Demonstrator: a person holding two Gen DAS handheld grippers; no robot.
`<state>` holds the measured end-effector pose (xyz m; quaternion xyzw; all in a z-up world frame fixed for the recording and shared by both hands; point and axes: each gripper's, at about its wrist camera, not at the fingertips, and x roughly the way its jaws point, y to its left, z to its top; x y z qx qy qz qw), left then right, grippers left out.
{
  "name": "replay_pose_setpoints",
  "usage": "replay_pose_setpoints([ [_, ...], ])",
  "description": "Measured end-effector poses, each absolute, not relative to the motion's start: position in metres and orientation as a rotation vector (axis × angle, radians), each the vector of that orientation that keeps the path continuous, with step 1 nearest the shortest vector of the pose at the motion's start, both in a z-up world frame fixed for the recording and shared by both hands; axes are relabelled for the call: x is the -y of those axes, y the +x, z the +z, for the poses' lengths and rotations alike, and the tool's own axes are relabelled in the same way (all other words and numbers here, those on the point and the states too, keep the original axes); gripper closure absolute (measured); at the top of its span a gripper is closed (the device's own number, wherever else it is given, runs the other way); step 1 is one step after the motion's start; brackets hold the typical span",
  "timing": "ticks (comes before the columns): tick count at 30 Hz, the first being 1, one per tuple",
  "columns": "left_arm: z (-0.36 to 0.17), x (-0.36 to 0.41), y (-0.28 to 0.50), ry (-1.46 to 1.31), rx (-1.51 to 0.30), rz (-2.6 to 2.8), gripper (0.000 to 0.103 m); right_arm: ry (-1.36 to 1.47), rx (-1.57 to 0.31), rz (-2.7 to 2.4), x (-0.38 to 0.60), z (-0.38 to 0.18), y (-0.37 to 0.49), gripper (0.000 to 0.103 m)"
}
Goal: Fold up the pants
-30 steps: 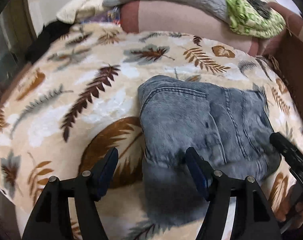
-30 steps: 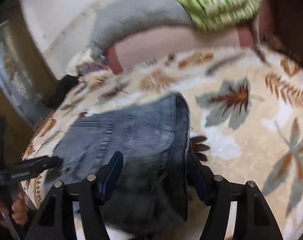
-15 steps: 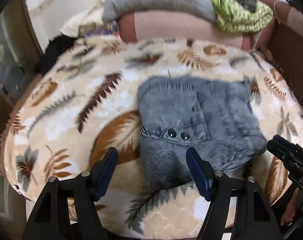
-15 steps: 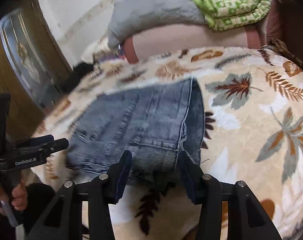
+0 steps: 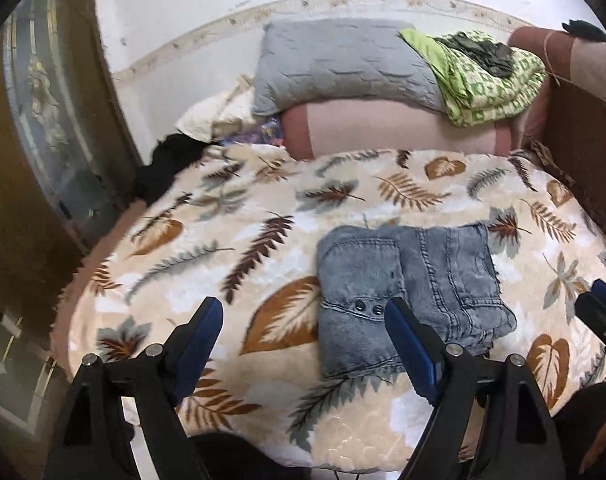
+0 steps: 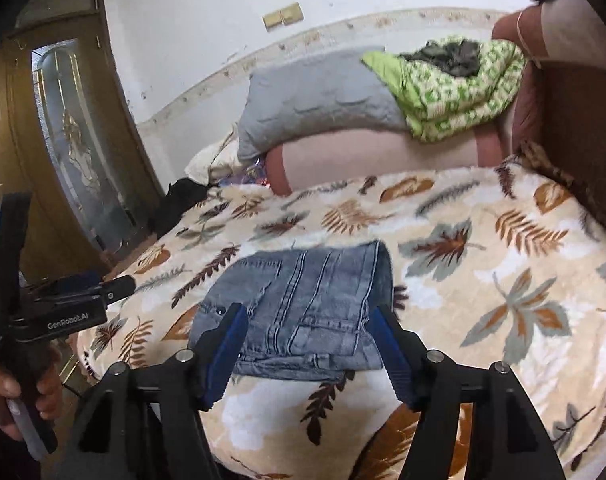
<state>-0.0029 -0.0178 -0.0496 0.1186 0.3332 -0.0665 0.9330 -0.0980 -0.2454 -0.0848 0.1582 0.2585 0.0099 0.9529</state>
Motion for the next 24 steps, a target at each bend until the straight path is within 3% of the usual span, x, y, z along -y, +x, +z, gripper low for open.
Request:
replay_pose_setpoints([
  [4,-0.041,0.01,-0.012,0.234,-0.636,-0.108,0.013,0.286,-0.517,0.004,0.236,-0.081,-0.1,0.027],
  [12,-0.048,0.004,-0.012,0.246,-0.64,-0.079,0.013,0.269,-0.648,-0.008,0.216,-0.104,-0.085,0.025],
  [24,-0.053,-0.001,-0.007,0.241,-0.652,-0.077,0.013,0.242,-0.653,0.033,0.199,-0.102,-0.078,0.025],
])
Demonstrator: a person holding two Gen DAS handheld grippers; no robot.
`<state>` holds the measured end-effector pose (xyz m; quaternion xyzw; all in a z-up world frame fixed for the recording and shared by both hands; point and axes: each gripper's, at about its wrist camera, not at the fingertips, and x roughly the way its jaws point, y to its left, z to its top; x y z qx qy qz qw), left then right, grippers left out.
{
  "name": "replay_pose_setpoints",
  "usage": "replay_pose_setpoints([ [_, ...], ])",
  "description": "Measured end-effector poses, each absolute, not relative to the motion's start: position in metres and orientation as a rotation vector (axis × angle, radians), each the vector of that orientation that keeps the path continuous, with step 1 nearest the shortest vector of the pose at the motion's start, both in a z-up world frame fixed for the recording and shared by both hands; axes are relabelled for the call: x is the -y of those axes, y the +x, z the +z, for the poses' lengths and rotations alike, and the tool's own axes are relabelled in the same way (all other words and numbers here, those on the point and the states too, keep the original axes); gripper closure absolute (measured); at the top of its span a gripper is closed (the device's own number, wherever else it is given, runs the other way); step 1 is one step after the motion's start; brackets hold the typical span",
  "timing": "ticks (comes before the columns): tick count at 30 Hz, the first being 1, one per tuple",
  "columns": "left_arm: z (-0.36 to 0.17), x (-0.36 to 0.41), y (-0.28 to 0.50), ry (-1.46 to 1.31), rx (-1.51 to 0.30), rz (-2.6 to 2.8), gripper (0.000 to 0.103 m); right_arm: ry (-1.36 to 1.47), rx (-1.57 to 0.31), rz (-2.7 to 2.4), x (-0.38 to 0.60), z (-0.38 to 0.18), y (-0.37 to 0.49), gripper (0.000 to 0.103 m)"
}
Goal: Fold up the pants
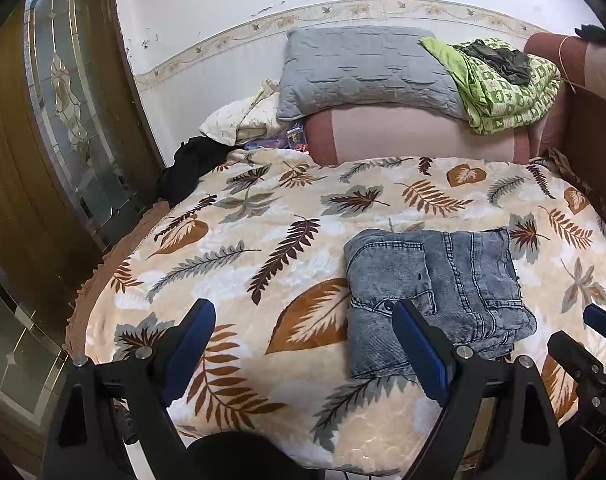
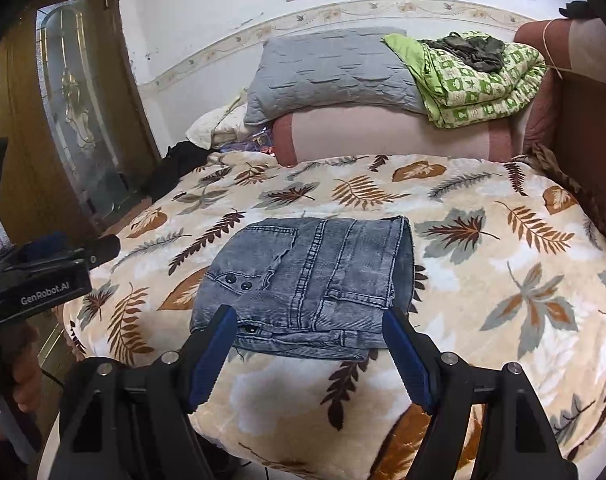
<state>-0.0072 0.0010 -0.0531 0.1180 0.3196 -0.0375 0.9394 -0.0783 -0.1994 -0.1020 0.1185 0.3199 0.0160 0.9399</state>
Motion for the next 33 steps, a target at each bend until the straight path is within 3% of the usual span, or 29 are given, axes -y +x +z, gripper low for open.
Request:
replay_pose_setpoints([
  [33,-0.062,-0.021,-0.002,0.127,-0.696,-0.121,0.013,0.209,-0.661,0.011,0.18,-0.093,-0.067,0.025],
])
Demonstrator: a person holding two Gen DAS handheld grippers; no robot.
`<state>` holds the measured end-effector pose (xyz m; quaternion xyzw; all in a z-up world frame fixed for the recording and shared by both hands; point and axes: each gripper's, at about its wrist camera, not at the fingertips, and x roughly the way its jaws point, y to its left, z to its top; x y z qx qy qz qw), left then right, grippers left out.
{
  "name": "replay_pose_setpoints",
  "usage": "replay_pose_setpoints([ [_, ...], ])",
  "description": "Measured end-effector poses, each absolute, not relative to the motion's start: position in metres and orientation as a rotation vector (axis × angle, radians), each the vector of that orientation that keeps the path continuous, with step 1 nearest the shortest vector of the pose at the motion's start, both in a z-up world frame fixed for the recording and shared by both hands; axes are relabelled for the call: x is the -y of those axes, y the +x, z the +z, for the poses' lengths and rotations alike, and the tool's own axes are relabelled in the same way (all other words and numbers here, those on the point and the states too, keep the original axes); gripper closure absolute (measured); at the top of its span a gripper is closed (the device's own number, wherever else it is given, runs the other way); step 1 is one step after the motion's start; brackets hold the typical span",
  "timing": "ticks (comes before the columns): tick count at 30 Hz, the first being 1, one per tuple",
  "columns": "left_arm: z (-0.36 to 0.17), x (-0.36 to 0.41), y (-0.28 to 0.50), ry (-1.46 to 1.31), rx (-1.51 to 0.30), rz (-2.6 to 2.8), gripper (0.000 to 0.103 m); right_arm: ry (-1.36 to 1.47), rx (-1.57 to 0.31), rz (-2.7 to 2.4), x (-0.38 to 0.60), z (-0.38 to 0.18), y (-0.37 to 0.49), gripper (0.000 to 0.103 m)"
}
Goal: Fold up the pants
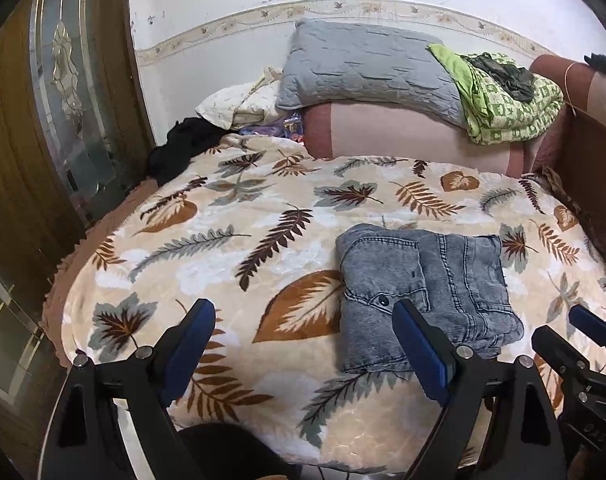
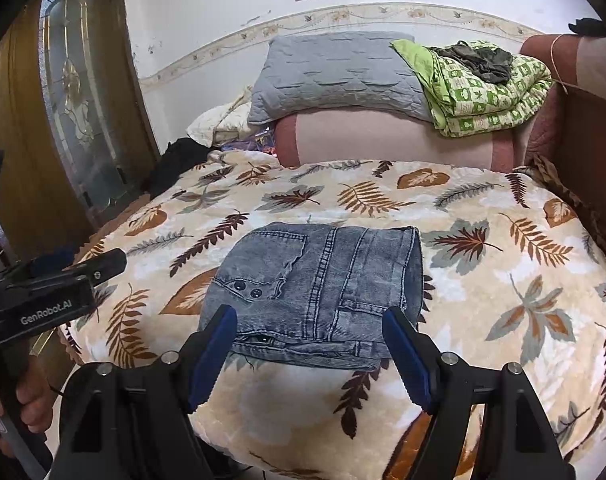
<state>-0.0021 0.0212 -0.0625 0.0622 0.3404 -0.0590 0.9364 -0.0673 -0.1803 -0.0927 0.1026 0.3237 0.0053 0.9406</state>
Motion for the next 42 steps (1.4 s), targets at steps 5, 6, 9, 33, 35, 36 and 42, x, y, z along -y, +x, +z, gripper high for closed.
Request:
replay_pose_setpoints([
  [5,-0.064,-0.023,-0.002,0.123,-0.692,-0.111,0.013,0.208,-0.665,0.006,0.18,-0.093,-0.065,0.025],
  [6,-0.064,-0.024,-0.002,0.124,-0.687,-0.11,0.013,0.208,-0.664,0.007,0.179,-0.093,-0.064,0.025],
  [9,-0.063,-0.024,-0.003,0.133,-0.68,-0.111,0.013,0.203,-0.661,0.011,0.178,-0.092,-0.063,0.025],
  [33,-0.04,-0.024,-0.026,0.151,-0.502,-0.084,0.013,0.155,-0.613,0.026,0.172,-0.086,-0.067,0.025],
  [35,-0.039,-0.022,-0.028,0.152,-0.495,-0.082,0.013,0.155,-0.612,0.024,0.172,-0.086,-0.067,0.025],
  [36,-0.039,-0.022,-0.029,0.151,-0.489,-0.08,0.013,0.155,-0.612,0.025,0.172,-0.086,-0.067,0.025],
  [42,-0.038,-0.024,-0.029,0.136,-0.49,-0.077,0.013,0.157,-0.62,0.025,0.174,-0.087,-0.066,0.025],
])
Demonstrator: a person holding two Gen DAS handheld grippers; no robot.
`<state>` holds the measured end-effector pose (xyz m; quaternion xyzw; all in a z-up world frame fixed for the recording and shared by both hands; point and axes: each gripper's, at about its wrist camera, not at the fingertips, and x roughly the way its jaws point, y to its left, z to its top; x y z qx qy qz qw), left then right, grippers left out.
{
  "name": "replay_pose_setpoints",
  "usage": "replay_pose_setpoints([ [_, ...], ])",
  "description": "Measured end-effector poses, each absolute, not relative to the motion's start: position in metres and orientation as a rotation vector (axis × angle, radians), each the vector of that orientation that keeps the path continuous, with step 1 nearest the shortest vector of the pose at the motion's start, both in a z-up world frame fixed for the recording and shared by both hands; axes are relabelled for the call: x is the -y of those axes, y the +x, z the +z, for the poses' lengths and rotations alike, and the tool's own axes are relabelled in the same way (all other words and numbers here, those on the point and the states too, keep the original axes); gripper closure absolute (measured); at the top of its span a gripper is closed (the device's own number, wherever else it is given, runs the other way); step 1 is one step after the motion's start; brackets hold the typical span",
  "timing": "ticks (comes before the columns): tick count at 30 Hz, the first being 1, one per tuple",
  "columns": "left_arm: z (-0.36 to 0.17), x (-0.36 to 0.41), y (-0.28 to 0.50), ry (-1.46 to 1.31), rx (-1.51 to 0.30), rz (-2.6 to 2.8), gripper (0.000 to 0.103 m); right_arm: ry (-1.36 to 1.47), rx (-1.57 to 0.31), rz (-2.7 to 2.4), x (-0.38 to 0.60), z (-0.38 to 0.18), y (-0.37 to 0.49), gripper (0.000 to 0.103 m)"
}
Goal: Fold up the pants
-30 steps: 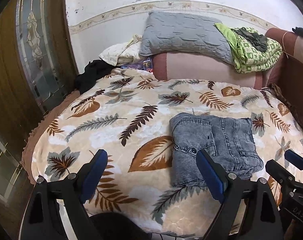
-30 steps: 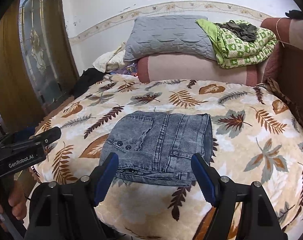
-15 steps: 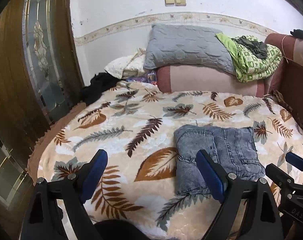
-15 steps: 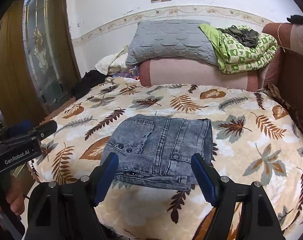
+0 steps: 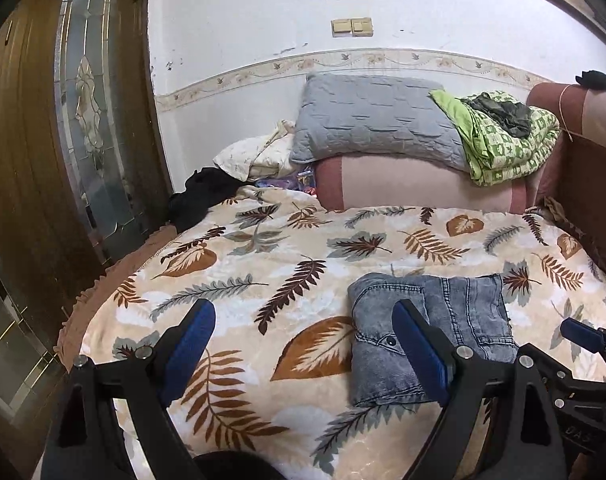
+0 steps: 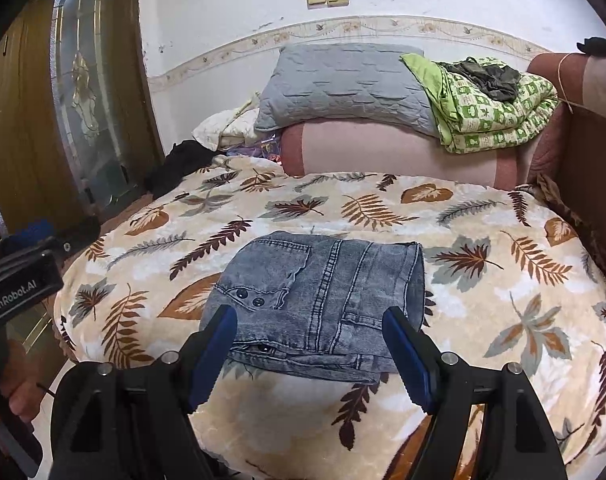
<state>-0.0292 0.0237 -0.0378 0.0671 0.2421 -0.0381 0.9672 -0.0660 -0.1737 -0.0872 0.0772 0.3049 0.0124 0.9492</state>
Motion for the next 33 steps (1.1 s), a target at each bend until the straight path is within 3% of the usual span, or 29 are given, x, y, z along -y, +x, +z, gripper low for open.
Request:
replay_pose_setpoints([
  [33,-0.04,-0.01,-0.023,0.163,-0.521,-0.157,0.012,0.16,-0.623,-0.039,0.189,-0.09,-0.063,0.025],
])
